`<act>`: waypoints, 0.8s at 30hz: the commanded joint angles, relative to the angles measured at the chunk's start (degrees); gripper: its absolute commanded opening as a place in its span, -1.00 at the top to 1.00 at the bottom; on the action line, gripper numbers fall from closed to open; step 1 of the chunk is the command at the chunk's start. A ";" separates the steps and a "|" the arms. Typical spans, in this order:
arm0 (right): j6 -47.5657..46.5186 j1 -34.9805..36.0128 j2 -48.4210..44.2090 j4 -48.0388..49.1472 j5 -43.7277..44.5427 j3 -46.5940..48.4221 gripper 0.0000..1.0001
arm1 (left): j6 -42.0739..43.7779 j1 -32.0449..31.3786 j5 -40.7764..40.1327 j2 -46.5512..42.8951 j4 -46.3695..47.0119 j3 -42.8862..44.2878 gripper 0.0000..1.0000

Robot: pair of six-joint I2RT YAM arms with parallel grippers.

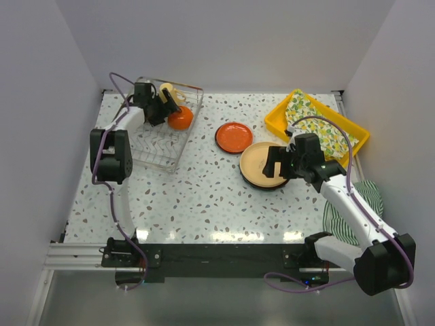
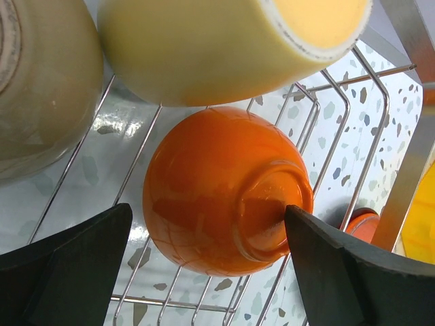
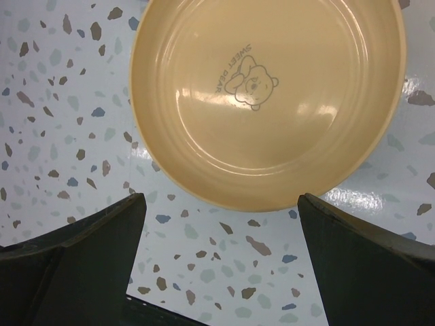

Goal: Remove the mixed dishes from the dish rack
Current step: Pick up the bowl from the dish rack.

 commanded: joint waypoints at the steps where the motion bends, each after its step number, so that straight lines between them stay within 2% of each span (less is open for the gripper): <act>1: -1.08 0.03 0.28 2.30 0.75 2.14 -0.97 | -3.50 1.56 4.30 0.70 0.38 -2.03 -1.00; 24: -1.34 -0.05 2.56 3.88 0.66 2.40 -0.97 | -9.30 2.26 11.07 3.95 7.06 -5.02 -0.97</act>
